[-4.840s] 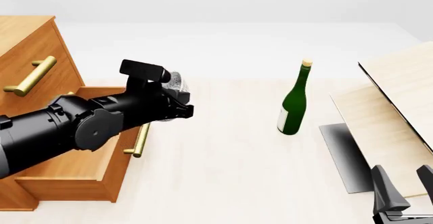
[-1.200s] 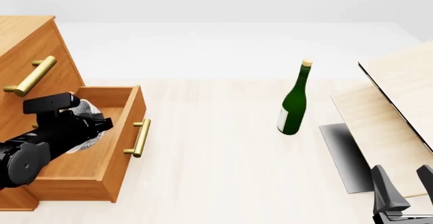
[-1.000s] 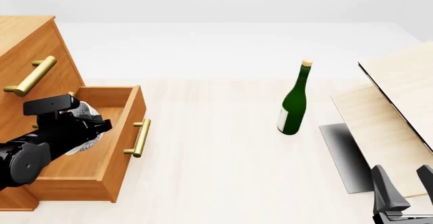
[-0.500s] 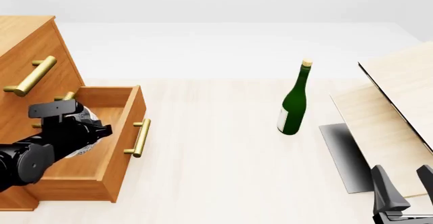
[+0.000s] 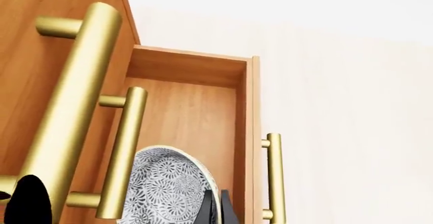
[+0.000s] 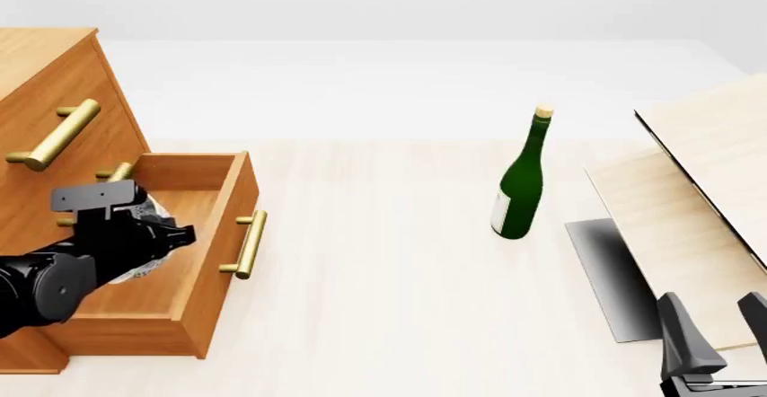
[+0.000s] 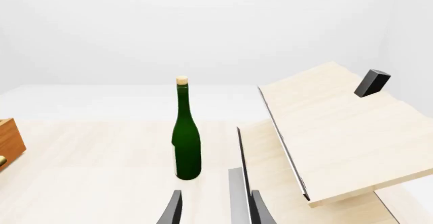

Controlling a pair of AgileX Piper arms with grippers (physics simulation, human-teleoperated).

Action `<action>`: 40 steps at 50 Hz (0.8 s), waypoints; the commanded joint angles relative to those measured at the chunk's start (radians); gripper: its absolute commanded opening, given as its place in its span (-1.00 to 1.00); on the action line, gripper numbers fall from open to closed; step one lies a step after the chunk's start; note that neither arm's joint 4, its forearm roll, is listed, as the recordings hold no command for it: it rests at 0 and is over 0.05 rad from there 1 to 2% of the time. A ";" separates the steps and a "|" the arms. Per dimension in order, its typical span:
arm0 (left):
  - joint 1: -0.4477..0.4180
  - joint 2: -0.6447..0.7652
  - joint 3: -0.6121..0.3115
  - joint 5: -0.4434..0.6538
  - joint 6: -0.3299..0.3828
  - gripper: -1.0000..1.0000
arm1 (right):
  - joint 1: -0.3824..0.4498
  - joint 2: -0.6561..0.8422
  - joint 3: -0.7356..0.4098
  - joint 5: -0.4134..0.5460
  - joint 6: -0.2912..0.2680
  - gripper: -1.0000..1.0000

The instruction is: Put the bowl in the bottom drawer of the cabinet.

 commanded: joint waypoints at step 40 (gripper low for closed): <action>0.014 0.052 0.017 -0.047 0.000 -1.00 | 0.000 0.000 0.000 0.000 0.000 1.00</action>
